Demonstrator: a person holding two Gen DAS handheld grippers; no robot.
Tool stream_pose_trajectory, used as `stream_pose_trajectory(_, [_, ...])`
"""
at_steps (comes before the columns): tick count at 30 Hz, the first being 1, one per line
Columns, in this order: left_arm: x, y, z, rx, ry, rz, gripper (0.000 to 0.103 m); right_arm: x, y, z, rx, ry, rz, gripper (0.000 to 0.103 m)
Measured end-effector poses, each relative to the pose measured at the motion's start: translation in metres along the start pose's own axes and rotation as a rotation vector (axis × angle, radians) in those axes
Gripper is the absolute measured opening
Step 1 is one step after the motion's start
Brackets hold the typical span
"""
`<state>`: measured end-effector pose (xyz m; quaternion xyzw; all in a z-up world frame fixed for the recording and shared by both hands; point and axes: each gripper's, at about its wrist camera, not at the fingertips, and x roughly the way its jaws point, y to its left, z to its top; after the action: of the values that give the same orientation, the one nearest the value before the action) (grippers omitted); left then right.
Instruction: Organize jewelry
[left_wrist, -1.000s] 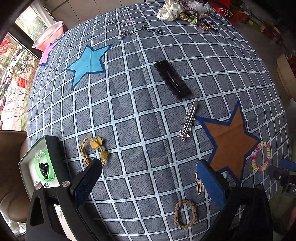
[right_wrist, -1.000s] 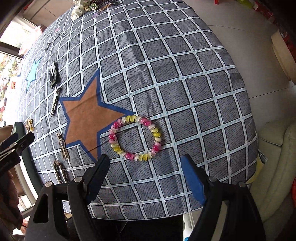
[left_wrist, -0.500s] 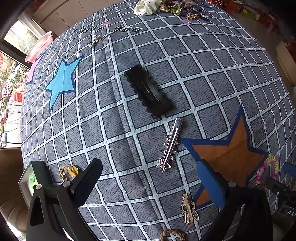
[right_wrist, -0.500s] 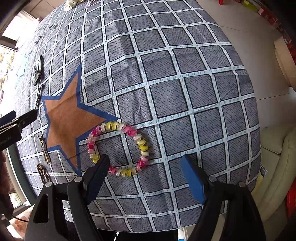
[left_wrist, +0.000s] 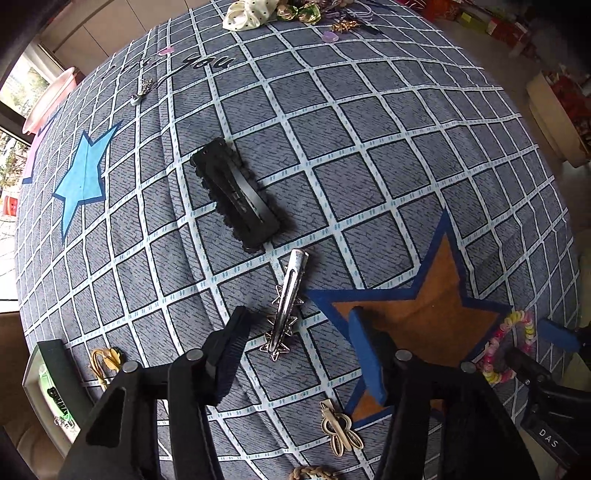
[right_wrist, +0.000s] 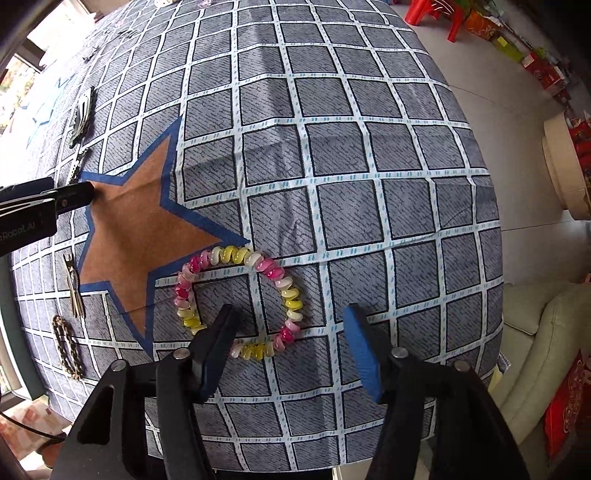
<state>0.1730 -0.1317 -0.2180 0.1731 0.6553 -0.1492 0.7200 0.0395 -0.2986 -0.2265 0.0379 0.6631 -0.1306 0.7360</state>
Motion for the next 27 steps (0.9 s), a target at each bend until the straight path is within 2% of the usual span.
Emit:
stream_pose_trajectory(1, [-0.003,-0.011,0.0,0.005,0.0,-0.004,0.049,0.0,0.003,0.0,-0.002,0.002,0.001,0.053])
stream_pose_trajectory(3, [-0.006,-0.022,0.0,0.014,0.002,-0.012,0.026,-0.002,0.009,-0.001,-0.001,0.007,0.002,0.051])
stream_pose_trajectory(5, [-0.01,-0.037,0.001,0.021,0.003,-0.011,0.024,-0.002,0.014,0.001,-0.003,0.012,0.0,0.05])
stream_pose_trajectory(7, [-0.015,-0.041,-0.002,0.018,-0.003,-0.02,0.024,-0.005,0.018,0.004,-0.014,0.011,0.0,0.042])
stream_pose_trajectory(9, [-0.024,-0.042,-0.008,0.013,-0.014,-0.023,0.024,-0.013,0.018,0.007,-0.029,0.01,-0.001,0.014])
stream_pose_trajectory(10, [-0.028,-0.042,-0.01,0.008,-0.018,-0.025,0.024,-0.013,0.02,0.008,-0.033,0.012,0.004,0.01])
stream_pose_trajectory(11, [-0.033,-0.042,-0.014,0.001,-0.021,-0.03,0.013,-0.015,0.022,0.01,-0.033,0.011,0.005,0.01])
stream_pose_trajectory(12, [-0.036,-0.04,-0.017,-0.007,-0.019,-0.035,0.011,-0.016,0.023,0.011,-0.028,0.01,0.015,0.01])
stream_pose_trajectory(22, [-0.075,-0.02,-0.042,-0.085,-0.076,-0.063,0.011,-0.048,0.026,0.028,-0.025,-0.035,0.067,0.01])
stream_pose_trajectory(27, [-0.088,-0.02,-0.054,-0.075,-0.096,0.009,0.012,-0.063,0.034,0.032,-0.032,-0.052,0.077,0.01])
